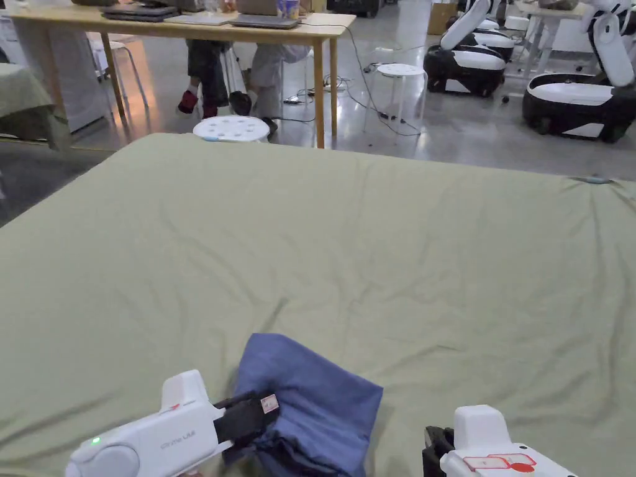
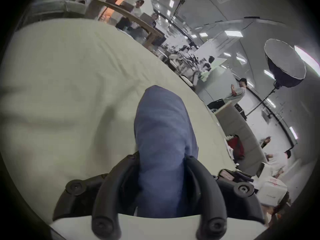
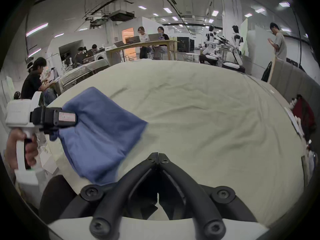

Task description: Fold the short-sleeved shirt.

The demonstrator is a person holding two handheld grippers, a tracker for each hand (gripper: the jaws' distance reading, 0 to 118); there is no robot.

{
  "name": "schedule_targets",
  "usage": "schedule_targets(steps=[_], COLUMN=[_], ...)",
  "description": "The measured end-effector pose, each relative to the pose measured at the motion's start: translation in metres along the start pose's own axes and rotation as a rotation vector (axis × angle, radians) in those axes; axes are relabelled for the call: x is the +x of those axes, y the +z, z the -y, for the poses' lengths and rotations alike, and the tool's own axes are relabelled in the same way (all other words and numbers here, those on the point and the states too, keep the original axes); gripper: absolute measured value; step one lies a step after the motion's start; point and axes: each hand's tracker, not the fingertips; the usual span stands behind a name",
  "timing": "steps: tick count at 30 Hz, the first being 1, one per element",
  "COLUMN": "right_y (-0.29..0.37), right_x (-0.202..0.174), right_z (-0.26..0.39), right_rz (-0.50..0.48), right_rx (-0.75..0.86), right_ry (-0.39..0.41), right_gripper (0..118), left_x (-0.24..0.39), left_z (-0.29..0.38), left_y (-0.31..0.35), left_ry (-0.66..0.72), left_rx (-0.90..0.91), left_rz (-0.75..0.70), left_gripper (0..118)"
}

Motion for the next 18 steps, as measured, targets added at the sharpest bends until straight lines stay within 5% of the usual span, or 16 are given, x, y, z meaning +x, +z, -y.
schedule_targets(steps=[18], right_y=[-0.092], right_x=[-0.193], right_z=[-0.08], right_rz=[-0.231], right_rx=[0.035], right_ry=[0.165], right_gripper=[0], left_x=[-0.226], left_z=[-0.17], left_y=[0.114], left_ry=[0.072], left_rx=[0.092], left_rz=[-0.252], left_gripper=[34])
